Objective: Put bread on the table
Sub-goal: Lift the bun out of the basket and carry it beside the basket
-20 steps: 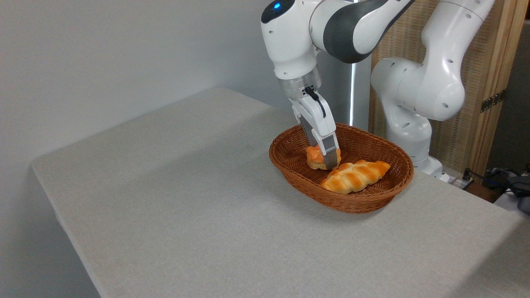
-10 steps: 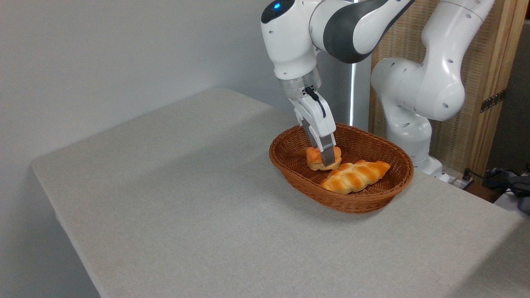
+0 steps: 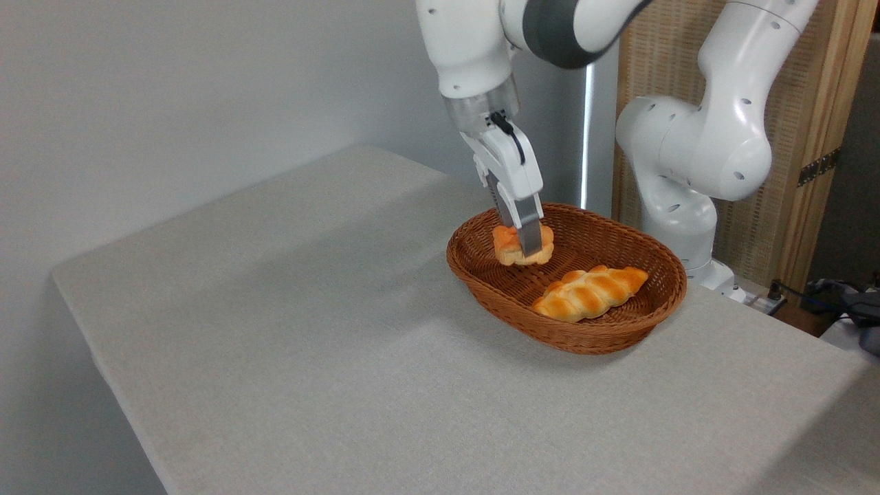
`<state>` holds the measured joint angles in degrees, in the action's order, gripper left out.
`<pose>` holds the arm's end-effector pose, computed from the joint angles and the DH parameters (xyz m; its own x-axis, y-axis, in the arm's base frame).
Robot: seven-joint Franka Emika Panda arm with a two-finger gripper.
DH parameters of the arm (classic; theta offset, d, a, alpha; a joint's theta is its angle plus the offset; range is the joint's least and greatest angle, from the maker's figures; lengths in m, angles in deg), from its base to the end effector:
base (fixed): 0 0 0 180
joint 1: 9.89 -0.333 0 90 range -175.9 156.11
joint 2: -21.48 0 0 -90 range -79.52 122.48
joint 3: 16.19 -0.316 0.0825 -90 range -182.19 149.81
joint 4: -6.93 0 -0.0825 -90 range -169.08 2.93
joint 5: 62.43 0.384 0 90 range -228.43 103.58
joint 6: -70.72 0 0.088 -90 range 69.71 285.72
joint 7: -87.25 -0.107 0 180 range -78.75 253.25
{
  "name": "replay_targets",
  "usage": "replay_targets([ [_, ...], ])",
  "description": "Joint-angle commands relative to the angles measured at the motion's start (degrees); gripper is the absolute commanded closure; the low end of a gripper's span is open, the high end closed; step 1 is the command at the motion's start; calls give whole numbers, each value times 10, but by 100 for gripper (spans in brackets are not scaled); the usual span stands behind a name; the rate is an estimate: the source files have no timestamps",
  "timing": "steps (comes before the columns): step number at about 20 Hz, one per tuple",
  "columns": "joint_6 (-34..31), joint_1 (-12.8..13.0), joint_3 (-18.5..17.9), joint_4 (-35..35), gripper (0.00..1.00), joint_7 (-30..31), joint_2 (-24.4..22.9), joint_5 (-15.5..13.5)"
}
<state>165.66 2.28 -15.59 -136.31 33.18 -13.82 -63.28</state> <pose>0.3284 -0.0762 0.4747 0.3843 -0.9146 -0.1255 -0.8962 -0.4023 0.1869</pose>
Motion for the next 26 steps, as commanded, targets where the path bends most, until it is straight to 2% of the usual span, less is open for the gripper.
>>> replay_targets([
  [1, -53, 5, -10, 140, 37, -9, 96, 7],
  [3, -46, 5, -10, 194, 37, -9, 134, -5],
  [5, -3, 4, -10, 245, 37, -8, 178, -21],
  [6, 27, 3, -15, 265, 37, -7, 199, -37],
  [8, 92, 2, -32, 286, 37, -9, 239, -86],
  [10, 178, 2, -30, 286, 37, -8, 275, -118],
  [14, 254, 5, -1, 286, 37, -9, 338, -108],
  [17, 305, 6, 14, 286, 36, -6, 369, -109],
  [19, 320, 6, 19, 286, 31, -6, 378, -108],
  [22, 321, 6, 20, 286, 13, -9, 382, -105],
  [23, 321, 6, 20, 286, 4, -9, 382, -99],
  [26, 320, 5, 20, 285, 1, -9, 381, -81],
])
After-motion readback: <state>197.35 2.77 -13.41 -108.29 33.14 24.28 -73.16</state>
